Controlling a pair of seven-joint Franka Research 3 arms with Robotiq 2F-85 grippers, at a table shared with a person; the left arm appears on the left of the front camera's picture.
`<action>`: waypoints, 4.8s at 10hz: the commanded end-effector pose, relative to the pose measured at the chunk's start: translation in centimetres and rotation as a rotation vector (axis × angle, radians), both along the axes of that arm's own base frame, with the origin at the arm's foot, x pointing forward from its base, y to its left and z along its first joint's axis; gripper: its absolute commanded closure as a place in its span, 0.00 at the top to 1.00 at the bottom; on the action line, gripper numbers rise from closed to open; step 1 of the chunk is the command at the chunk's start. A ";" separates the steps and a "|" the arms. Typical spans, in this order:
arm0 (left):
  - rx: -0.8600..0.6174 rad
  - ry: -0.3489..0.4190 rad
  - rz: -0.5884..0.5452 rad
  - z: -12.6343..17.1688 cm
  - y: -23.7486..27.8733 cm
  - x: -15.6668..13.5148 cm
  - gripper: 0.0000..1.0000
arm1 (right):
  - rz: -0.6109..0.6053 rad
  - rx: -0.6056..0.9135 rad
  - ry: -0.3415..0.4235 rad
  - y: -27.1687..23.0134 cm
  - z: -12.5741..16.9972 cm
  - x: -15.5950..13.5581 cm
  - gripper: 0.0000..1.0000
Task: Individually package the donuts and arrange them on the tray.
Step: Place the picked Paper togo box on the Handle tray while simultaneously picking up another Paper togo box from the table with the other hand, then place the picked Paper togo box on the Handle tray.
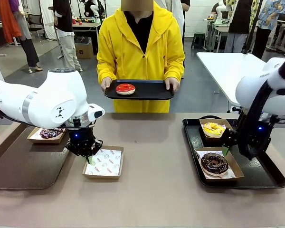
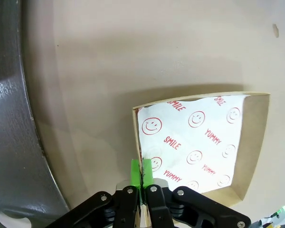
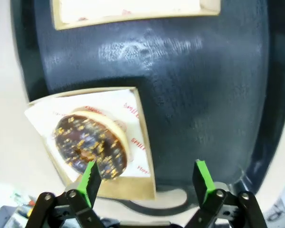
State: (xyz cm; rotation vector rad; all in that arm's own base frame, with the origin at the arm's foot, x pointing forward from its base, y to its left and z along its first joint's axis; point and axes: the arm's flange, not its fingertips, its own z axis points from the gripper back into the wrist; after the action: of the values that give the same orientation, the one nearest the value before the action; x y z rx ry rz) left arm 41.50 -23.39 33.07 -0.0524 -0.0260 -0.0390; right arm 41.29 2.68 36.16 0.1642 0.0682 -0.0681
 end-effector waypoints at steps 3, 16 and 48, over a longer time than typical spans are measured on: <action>-0.046 -0.016 -0.027 7.1 0.6 1.7 0.00 | -0.047 0.438 -0.105 -8.7 10.2 -5.3 1.00; -0.030 -0.016 0.002 14.2 -1.5 14.8 0.00 | -0.236 0.957 -0.419 -28.7 1.9 -11.0 1.00; -0.042 -0.069 -0.048 14.9 15.7 -2.6 0.01 | -0.244 0.965 -0.374 -29.0 2.3 -11.2 1.00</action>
State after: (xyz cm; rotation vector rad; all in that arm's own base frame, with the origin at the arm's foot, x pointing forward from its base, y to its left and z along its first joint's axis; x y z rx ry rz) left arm 39.99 -9.33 48.84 -0.0690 -0.0467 -0.0876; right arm 30.17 -26.23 38.32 1.1315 -0.3035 -0.2331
